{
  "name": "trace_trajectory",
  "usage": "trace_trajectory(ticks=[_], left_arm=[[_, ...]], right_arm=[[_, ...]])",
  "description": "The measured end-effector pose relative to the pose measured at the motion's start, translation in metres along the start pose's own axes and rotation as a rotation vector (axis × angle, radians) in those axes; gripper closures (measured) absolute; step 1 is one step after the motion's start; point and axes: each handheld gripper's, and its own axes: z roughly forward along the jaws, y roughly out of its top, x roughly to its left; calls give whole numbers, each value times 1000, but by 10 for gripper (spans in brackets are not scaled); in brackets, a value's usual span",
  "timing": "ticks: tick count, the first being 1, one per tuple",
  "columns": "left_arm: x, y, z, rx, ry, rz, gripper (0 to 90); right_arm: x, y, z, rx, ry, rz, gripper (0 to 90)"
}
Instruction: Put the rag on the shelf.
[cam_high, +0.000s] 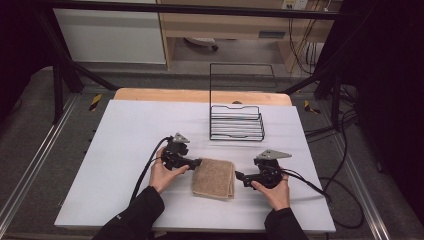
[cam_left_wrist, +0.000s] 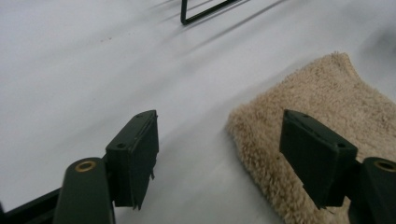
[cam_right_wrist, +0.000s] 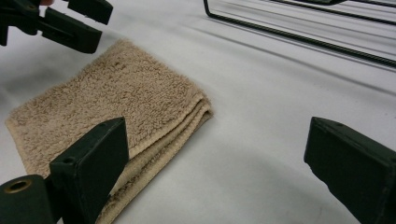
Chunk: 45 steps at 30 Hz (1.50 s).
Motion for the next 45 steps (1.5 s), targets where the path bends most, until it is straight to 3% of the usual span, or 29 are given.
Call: trace_trajectory(ticks=[3, 7, 12, 17, 22, 25, 28, 37, 45], left_arm=[[-2, 5, 6, 9, 3, -1, 362], [-2, 6, 13, 17, -25, -39, 508], [-5, 4, 18, 52, -50, -25, 664], [-7, 2, 19, 66, -53, 1, 760], [-8, 1, 20, 72, -52, 4, 804], [-8, 1, 20, 77, -58, 3, 812], [-9, 0, 21, 75, -56, 6, 814], [-9, -2, 21, 59, -57, 22, 817], [-10, -2, 21, 55, -51, 31, 817]], right_arm=[[0, 0, 1, -6, 0, 4, 71], [0, 0, 1, -12, -4, 8, 84], [0, 2, 0, -23, 4, 18, 129], [0, 5, 5, -23, -5, 35, 177], [1, 9, 15, -13, 1, 62, 257], [-1, 10, 21, 2, -19, 74, 311], [0, 12, 27, 18, -37, 66, 382], [9, 17, 49, 59, -35, 80, 573], [11, 14, 50, 79, -24, 102, 715]])
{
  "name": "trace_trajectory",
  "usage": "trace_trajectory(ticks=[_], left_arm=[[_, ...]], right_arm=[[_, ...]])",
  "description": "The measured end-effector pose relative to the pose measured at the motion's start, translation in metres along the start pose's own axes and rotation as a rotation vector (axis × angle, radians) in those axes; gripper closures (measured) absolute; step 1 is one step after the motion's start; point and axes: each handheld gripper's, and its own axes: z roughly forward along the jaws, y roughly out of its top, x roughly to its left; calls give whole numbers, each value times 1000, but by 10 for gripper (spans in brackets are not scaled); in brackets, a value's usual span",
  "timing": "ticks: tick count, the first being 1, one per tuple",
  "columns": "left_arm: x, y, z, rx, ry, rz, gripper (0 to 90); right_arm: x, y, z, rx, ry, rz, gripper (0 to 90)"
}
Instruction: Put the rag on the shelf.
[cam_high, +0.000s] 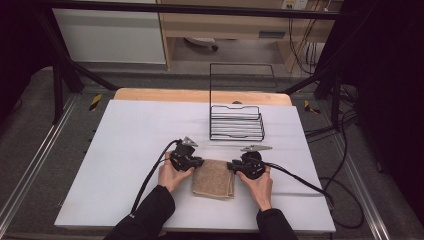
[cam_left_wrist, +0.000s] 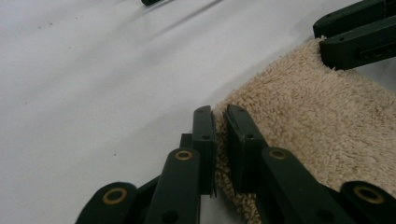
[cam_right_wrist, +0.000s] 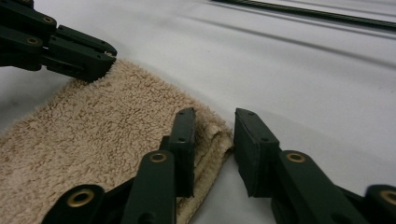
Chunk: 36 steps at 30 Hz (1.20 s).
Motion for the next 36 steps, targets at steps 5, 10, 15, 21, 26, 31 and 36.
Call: trace_trajectory(ticks=[5, 10, 15, 21, 26, 31, 36], left_arm=[[1, 0, 0, 0, -4, 1, 817], [0, 0, 0, -3, -3, 6, 817], [0, 0, 0, -7, -2, 1, 825], [1, 0, -5, -14, -12, -20, 850], [1, -1, -18, -71, -44, -32, 853], [-3, -3, -29, -108, -47, -24, 853], [-8, -5, -43, -137, -39, -8, 853]], right_arm=[[1, 0, 2, 9, 22, 37, 802], [1, 0, 2, 8, 32, 50, 832], [1, -1, 2, 0, 34, 48, 844], [2, 0, -1, -20, 37, 46, 846], [3, 2, -8, -45, 52, 32, 846], [7, 5, -16, -76, 70, 4, 846], [13, 9, -27, -118, 89, -27, 846]])
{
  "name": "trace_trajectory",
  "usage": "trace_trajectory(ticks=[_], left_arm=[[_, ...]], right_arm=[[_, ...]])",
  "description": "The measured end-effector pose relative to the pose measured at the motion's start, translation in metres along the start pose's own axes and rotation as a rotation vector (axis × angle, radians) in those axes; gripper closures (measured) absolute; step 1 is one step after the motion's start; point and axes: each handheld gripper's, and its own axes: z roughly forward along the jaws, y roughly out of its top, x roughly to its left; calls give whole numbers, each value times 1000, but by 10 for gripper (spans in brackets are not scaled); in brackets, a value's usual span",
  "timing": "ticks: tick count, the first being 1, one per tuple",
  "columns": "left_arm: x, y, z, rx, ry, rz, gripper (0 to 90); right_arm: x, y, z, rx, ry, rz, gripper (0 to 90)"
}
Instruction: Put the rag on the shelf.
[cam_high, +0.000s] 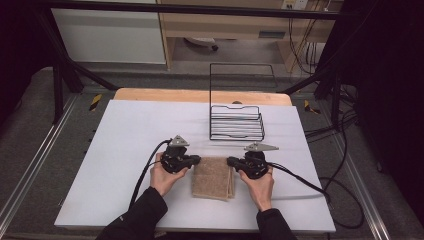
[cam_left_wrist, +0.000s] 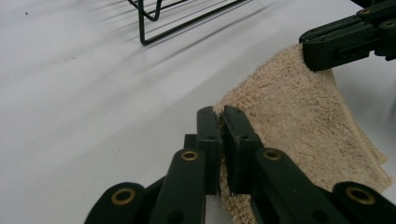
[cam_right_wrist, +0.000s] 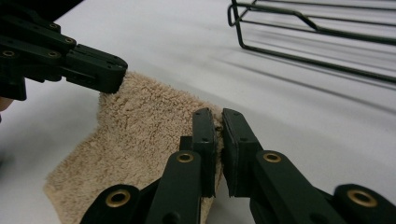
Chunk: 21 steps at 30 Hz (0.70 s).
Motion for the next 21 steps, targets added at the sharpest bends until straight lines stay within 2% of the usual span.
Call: trace_trajectory(ticks=[5, 10, 21], left_arm=[[-4, 3, -18, -52, -11, -1, 854], [-10, 8, -31, -96, -5, 18, 856], [-26, 14, -42, -149, -1, 40, 858]], right_arm=[[7, 6, -9, -43, 19, -27, 847], [14, 12, -19, -85, 27, -55, 847], [16, 19, -36, -143, 32, -61, 847]])
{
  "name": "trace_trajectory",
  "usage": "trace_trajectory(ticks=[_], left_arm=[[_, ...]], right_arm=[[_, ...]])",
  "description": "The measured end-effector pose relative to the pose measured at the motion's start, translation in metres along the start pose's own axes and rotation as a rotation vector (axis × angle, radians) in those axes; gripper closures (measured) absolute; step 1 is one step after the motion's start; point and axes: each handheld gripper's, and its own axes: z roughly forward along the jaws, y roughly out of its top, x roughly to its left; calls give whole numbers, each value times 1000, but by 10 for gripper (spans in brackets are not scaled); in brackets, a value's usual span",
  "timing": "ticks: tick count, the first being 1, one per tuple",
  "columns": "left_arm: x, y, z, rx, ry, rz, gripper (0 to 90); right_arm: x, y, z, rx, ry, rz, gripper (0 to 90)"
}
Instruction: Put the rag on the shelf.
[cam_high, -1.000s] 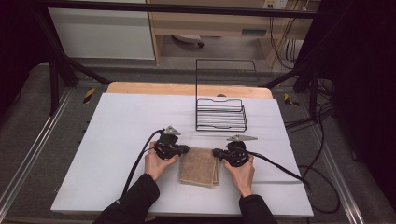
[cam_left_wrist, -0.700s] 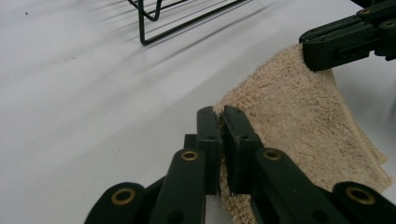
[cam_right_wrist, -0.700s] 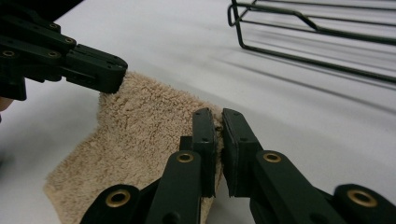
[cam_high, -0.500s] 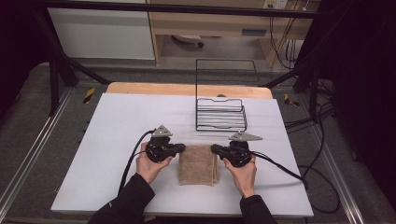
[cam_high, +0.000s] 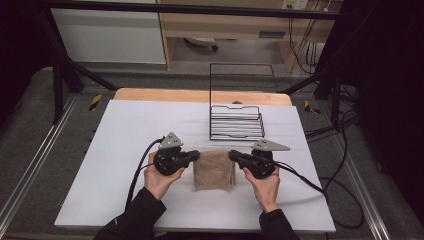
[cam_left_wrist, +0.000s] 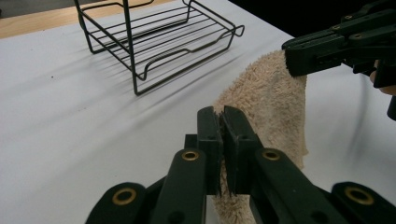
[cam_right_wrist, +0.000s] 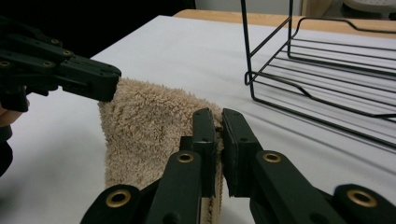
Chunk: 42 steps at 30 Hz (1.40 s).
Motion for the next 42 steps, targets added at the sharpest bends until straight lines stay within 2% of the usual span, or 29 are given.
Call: trace_trajectory(ticks=[7, 20, 36, 42], left_arm=[[-7, 7, -6, -30, 8, 5, 859], [-11, 22, -12, -75, 10, 6, 859], [-13, 49, -16, -162, 11, 11, 860], [-14, 64, -23, -216, 17, 19, 860]], right_arm=[[2, 7, -10, -32, -7, -33, 848], [8, 21, -25, -76, -13, -61, 848], [11, 46, -44, -160, -40, -86, 847], [13, 61, -50, -199, -51, -105, 848]])
